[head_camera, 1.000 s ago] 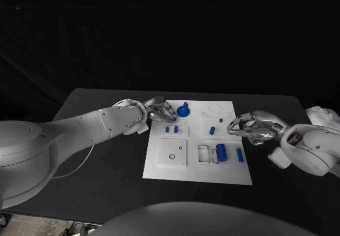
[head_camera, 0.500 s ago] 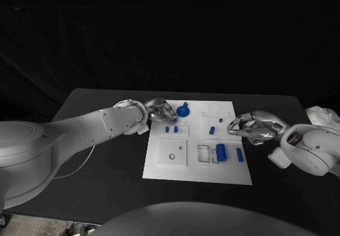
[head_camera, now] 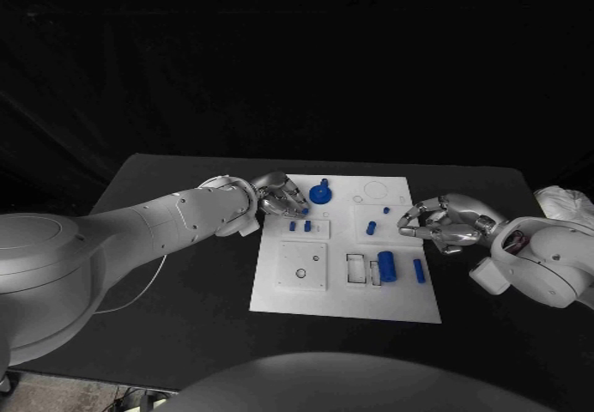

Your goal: Assemble the parts on the task board

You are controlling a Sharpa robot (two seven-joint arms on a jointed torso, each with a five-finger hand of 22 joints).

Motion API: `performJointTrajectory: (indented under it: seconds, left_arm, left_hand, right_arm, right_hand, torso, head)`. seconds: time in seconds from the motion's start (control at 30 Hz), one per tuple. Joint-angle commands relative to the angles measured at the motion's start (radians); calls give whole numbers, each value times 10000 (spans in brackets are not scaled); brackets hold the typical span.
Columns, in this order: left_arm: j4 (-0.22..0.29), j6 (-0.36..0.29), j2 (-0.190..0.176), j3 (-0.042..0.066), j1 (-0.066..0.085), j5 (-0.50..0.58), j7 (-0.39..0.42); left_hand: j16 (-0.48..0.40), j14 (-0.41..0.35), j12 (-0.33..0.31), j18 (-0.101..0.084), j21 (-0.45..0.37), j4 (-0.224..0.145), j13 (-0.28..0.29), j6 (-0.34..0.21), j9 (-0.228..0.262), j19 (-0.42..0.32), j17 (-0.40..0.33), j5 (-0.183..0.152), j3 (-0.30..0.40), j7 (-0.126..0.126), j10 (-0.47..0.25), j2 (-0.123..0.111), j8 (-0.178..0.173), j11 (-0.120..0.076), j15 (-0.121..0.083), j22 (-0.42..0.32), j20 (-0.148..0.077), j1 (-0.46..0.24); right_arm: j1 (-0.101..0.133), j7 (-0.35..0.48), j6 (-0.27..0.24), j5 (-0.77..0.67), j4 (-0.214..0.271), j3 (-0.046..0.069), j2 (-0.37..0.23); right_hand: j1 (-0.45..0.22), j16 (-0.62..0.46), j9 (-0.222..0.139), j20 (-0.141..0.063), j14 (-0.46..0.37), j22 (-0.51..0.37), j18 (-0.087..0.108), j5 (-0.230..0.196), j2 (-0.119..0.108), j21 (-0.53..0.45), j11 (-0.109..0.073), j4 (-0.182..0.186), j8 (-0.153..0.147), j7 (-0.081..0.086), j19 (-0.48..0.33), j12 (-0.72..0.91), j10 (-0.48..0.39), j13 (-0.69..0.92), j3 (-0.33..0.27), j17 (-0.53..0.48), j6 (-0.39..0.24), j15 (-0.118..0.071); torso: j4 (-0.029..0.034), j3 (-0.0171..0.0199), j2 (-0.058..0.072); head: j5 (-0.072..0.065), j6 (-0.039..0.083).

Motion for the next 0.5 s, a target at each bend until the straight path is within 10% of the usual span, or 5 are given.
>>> performJointTrajectory:
  seconds: [0.03, 0.5]
  left_arm:
    - [-52, 224, 2, -37, -105, -23, -211]
    - [-252, 134, 48, -37, -170, 372, -437]
  left_hand:
    - [-54, -93, 22, 130, -50, 3, 9, -61, 10, -63, -8, 47, -79, 45, -92, 88, 15, -18, 12, 2019, 0, -4]
    - [-57, -123, 24, 130, -39, 3, 8, -101, 8, -62, -43, 98, -106, 59, -124, 143, -2, -2, 9, 2023, 7, 18]
  right_arm:
    - [-9, -20, 188, -70, 9, -1, 7]
    - [-10, -97, 256, 175, 32, -1, 8]
  right_hand:
    - [128, -28, -12, 8, 970, 1667, -33, -37, 11, -27, -71, -41, -66, -3, -46, -38, 443, 1939, -22, 2505, 64, -91]
    - [129, -37, -15, 7, 956, 1660, -28, -39, 16, -47, -70, -40, -71, -1, -62, -41, 437, 1933, -26, 2485, 65, -91]
  torso:
    - [-1, 4, 1]
    - [-1, 9, 0]
  head:
    - [13, -1]
    - [30, -1]
